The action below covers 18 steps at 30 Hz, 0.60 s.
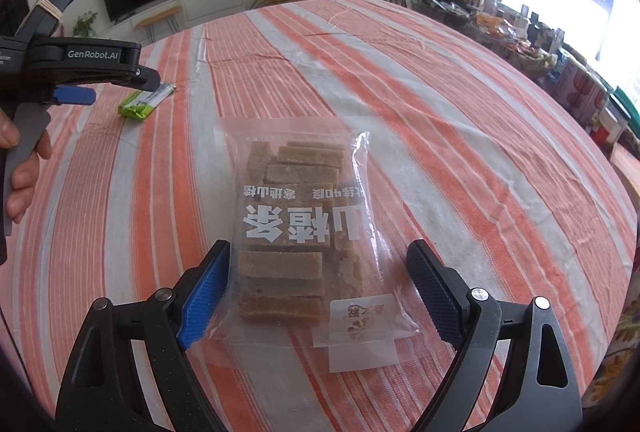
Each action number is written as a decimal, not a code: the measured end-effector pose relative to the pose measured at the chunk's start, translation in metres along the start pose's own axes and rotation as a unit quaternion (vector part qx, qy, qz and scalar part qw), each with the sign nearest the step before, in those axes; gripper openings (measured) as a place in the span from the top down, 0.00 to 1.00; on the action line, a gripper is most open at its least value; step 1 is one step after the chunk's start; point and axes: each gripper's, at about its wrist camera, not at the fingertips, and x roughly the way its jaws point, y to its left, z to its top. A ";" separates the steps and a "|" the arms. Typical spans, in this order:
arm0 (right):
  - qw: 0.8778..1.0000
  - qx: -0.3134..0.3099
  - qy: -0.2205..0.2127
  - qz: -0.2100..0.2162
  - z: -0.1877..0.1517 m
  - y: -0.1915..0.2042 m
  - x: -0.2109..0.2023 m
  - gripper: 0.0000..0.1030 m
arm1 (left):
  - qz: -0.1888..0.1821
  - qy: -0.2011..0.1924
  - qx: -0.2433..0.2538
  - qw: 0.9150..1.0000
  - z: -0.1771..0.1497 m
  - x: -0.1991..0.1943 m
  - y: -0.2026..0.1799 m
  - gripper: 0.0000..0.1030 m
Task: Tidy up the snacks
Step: 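Lower the left gripper onto the green-and-white pack and close it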
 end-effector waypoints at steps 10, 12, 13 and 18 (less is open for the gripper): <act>1.000 0.000 0.000 0.000 0.000 0.000 0.000 0.12 | -0.002 -0.024 -0.029 0.999 -0.046 -0.020 0.015 0.52; 1.000 0.000 0.000 0.000 0.000 -0.001 -0.001 0.12 | -0.011 -0.022 -0.062 0.998 -0.072 -0.037 0.022 0.52; 1.000 0.000 0.000 0.000 0.000 -0.001 -0.001 0.12 | -0.015 -0.017 -0.081 0.996 -0.089 -0.046 0.025 0.52; 1.000 0.000 0.000 0.000 0.000 -0.001 -0.001 0.12 | -0.009 -0.014 -0.105 0.994 -0.172 -0.089 0.021 0.52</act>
